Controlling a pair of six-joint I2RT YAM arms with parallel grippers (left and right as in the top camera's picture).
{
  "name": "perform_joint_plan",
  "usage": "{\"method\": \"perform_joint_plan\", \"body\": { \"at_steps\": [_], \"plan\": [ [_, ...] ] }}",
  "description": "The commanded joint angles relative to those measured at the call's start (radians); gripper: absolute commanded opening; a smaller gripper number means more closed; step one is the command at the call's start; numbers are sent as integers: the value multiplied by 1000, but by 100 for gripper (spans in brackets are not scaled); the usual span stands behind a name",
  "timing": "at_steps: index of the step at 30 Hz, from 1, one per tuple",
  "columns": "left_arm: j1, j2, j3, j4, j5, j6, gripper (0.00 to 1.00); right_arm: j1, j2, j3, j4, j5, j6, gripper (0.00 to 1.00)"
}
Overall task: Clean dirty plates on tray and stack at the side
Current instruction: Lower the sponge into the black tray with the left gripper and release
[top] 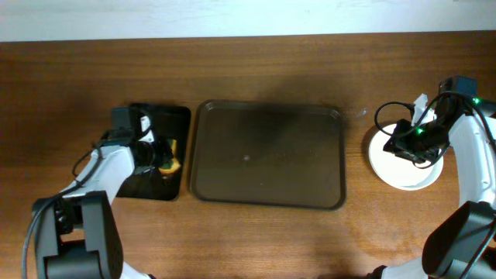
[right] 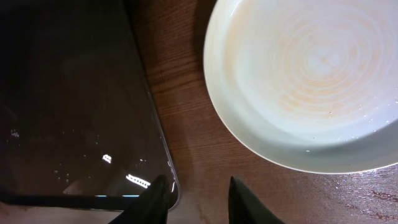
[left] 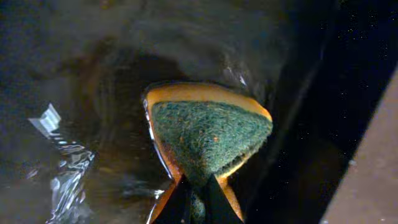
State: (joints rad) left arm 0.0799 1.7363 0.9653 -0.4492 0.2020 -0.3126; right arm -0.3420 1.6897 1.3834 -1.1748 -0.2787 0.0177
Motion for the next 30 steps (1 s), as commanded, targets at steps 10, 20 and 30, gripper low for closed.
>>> {"method": "perform_joint_plan", "body": {
  "at_steps": [10, 20, 30],
  "plan": [
    [-54, -9, 1, 18, 31, 214, 0, 9, 7, -7, -4, 2, -11, 28],
    [-54, -9, 1, -41, -309, 37, 0, 9, 7, -7, -4, 2, -11, 27],
    [-60, -9, 1, 17, -116, -153, 0, 9, 7, -7, -4, 2, -11, 27]
  ]
}}
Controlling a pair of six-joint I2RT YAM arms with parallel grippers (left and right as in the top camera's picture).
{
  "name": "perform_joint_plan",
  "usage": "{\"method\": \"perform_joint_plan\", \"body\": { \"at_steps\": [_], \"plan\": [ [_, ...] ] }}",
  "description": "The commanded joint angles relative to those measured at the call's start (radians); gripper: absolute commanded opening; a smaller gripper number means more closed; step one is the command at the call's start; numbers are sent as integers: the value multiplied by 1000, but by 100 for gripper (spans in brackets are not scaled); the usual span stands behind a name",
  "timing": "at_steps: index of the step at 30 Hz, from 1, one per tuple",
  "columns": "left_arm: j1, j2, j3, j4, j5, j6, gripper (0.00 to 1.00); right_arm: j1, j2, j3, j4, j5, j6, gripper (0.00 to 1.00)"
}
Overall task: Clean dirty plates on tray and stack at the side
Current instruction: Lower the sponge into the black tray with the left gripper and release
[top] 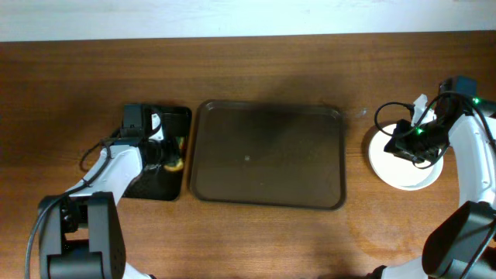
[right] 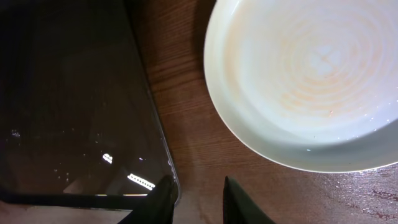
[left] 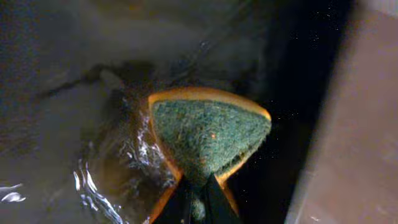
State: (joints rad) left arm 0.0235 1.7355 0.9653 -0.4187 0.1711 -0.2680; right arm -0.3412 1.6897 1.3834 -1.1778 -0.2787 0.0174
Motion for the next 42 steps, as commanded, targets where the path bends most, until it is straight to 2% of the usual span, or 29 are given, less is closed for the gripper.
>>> {"method": "perform_joint_plan", "body": {
  "at_steps": [1, 3, 4, 5, 7, 9, 13, 15, 20, 23, 25, 28, 30, 31, 33, 40, 42],
  "plan": [
    [-7, -8, 1, 10, -18, -107, 0, 8, 7, -7, -1, 1, -10, 27],
    [-16, -8, 1, 24, 39, 112, 0, 8, 7, -7, 0, 1, -10, 27],
    [-16, -8, 1, -14, -128, 48, 0, 8, 7, -7, -1, 2, -10, 27],
    [-14, -8, 1, -45, -210, -81, 0, 8, 7, -7, 0, 2, -10, 27],
    [-18, -8, 1, -36, -149, -144, 0, 8, 7, -7, 0, 1, -10, 27],
    [-37, -8, 1, 52, -39, -143, 0, 8, 7, -7, 1, 1, -10, 27],
    [-74, -8, 1, 229, 87, -154, 0, 8, 7, -7, 3, 1, -10, 27],
    [-84, -8, 1, 262, 87, -169, 0, 8, 7, -7, 5, 2, -10, 27],
    [-84, -8, 1, 264, 38, -168, 0, 8, 7, -7, 6, 1, -10, 27],
    [-84, -8, 1, 179, -55, -160, 0, 8, 7, -7, 6, 2, -11, 27],
    [-84, -8, 1, 87, -113, -71, 0, 8, 7, -7, 6, 1, -10, 27],
    [-84, -8, 1, -40, -115, -29, 0, 8, 7, -7, 6, 1, -10, 27],
    [-87, -8, 1, -79, -34, -29, 0, 8, 7, -7, 6, 1, -10, 27],
    [-93, -8, 1, -80, 31, -30, 0, 8, 7, -7, 6, 1, -10, 27],
    [-109, -8, 1, -51, 61, -30, 0, 8, 7, -7, 6, 1, -10, 27],
    [-122, 2, 1, 148, 69, -33, 0, 8, 7, -7, -1, 0, -10, 27],
    [-121, 1, 1, 151, 21, -32, 0, 8, 7, -7, -12, 1, -11, 31]
  ]
}}
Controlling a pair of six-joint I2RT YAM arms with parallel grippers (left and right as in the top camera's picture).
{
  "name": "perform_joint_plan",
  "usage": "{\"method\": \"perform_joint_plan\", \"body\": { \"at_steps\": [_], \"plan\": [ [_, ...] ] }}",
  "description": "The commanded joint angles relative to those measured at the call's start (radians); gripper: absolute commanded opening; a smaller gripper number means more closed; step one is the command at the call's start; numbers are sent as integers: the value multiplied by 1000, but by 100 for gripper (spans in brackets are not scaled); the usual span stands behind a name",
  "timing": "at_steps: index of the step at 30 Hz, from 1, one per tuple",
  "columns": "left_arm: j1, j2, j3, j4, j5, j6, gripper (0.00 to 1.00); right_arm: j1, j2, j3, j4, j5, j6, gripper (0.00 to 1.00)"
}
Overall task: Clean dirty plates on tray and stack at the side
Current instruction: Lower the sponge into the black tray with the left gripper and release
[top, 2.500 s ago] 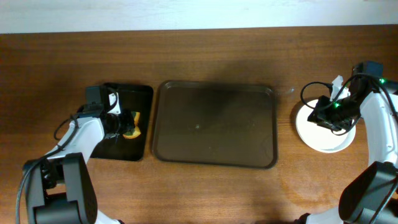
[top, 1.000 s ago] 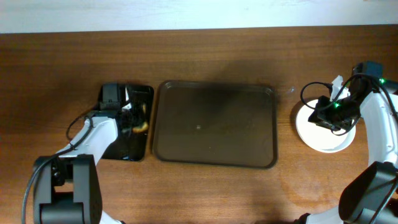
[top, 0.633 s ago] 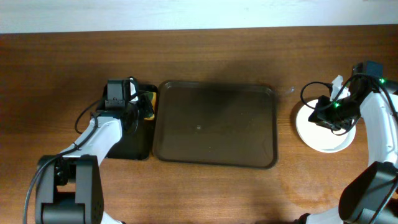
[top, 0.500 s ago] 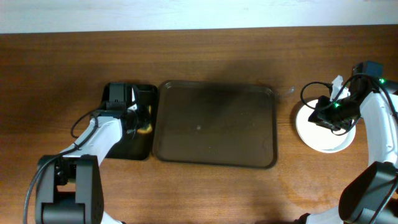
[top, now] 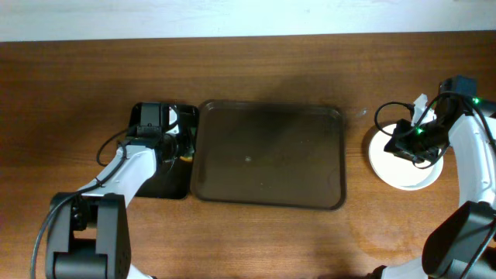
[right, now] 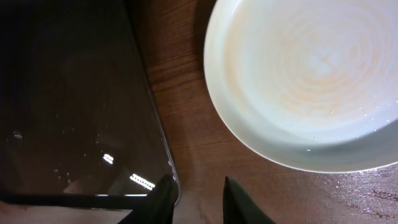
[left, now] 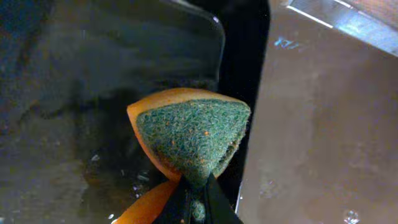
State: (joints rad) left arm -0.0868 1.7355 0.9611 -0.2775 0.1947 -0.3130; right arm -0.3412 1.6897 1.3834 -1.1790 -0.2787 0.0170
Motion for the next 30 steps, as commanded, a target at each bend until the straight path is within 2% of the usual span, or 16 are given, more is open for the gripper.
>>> {"method": "perform_joint_plan", "body": {
  "at_steps": [1, 2, 4, 8, 9, 10, 12, 15, 17, 18, 20, 21, 23, 30],
  "plan": [
    [-11, -2, 5, 4, -24, 16, 0, 8, 7, -7, -16, 1, -10, 37],
    [-11, -6, 5, -4, -42, 16, 2, 8, 7, -7, -24, 1, -13, 45],
    [-11, -34, 6, -43, -105, 52, 9, 11, 7, -7, -41, 1, -15, 54],
    [-10, -46, 6, -93, -235, 166, 21, 71, 7, -7, -48, 2, -29, 56],
    [-10, -46, 6, -110, -252, 166, 32, 98, 7, -7, -47, 2, -28, 56],
    [-11, -46, 6, -114, -251, 166, 36, 112, 7, -7, -44, 1, -28, 56],
    [-11, -71, 13, -121, -251, 166, 54, 139, 7, -7, -39, 2, -28, 56],
    [-11, -155, 16, -127, -240, 165, 61, 146, 2, -7, -37, 1, -29, 56],
    [-11, -198, 16, -128, -213, 165, 61, 146, -4, -7, -33, 1, -29, 57],
    [-11, -203, 16, -127, -171, 165, 55, 146, -4, -7, -32, 1, -28, 57],
    [-11, -190, 11, -128, -146, 159, 36, 146, -4, -7, -33, 1, -28, 57],
    [-11, -177, 6, -124, -149, 146, 22, 146, -4, -7, -34, 1, -28, 57],
    [-11, -146, 6, -117, -149, 142, 6, 146, -4, -7, -33, 1, -28, 57],
    [-11, 2, 6, -91, -101, 143, 1, 146, -4, -7, -33, 1, -28, 57]
  ]
}}
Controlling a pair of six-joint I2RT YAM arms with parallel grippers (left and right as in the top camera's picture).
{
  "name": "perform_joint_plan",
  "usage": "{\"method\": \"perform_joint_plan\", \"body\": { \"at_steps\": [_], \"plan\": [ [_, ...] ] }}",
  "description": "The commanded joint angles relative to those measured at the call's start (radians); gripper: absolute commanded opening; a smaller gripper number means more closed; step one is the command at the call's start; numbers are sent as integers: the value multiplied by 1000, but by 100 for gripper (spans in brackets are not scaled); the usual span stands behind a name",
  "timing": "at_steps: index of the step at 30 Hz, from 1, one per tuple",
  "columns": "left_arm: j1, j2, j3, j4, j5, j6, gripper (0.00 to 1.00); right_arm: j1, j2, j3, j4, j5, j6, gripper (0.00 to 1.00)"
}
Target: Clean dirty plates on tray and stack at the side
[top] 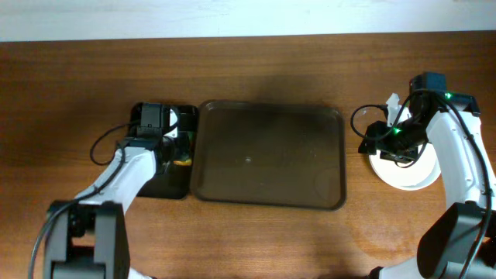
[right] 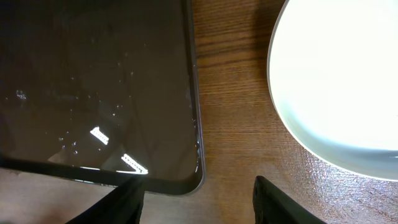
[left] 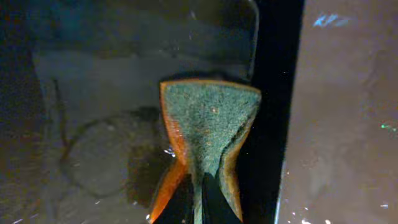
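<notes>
The brown tray (top: pixel 267 155) lies bare in the middle of the table, its corner (right: pixel 124 81) wet with droplets. To its right a white plate (top: pixel 403 172) rests on the wood, its rim (right: pixel 336 93) bright in the right wrist view. My right gripper (right: pixel 199 208) stands wide open over the wood between tray corner and plate, holding nothing. My left gripper (left: pixel 198 202) is shut on a green-and-orange sponge (left: pixel 208 130), folded between the fingers, over the black basin (top: pixel 159 182) left of the tray.
The basin holds water (left: pixel 99 155), and its right wall sits right next to the tray's left edge (left: pixel 336 112). Cables loop from the right arm (top: pixel 457 155) above the plate. A strip of bare wood (right: pixel 236 93) separates tray and plate.
My right gripper has opened much wider and shifted left, from over the plate's edge to the tray's corner. The left gripper has turned, the sponge still in it over the basin.
The left gripper held the sponge in the basin's water, then nearer the basin's right wall, then at the corner beside the tray, and now over the water again. The right gripper stayed narrowly open beside the plate until now, when it is wide open and further left.
</notes>
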State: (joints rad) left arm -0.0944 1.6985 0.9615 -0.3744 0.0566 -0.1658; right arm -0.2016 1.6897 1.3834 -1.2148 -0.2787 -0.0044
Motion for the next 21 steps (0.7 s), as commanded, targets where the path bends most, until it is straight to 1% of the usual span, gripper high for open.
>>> {"method": "perform_joint_plan", "body": {
  "at_steps": [1, 2, 4, 5, 6, 7, 8, 12, 16, 21],
  "plan": [
    [-3, 50, 6, 6, 37, -5, 6, 6, -4, -7, 3, 1, -7, 57],
    [-3, 54, 6, 5, 37, -5, 12, 6, -4, -7, 3, 1, -7, 57],
    [-3, 54, 6, 7, 37, -5, 13, 6, -4, -7, 3, 1, -7, 57],
    [-3, 54, 6, 6, 37, -5, 16, 6, -4, -7, 3, 1, -7, 57],
    [-3, 54, 6, 6, 37, -4, 15, 6, -4, -7, 2, 1, -7, 57],
    [-3, 55, 6, 6, 36, -5, 10, 6, -4, -7, 2, 1, -7, 57],
    [-3, 54, 6, 6, 36, -5, 0, 6, -4, -7, 3, 1, -7, 57],
    [-2, 52, 8, 6, 17, -4, 0, 6, -4, -7, 1, 2, -7, 57],
    [0, 16, 30, -12, -85, -3, 0, 6, -4, -7, 2, 2, -7, 57],
    [0, -25, 31, -23, -91, 0, 0, 6, -4, -7, 3, 2, -7, 57]
  ]
}}
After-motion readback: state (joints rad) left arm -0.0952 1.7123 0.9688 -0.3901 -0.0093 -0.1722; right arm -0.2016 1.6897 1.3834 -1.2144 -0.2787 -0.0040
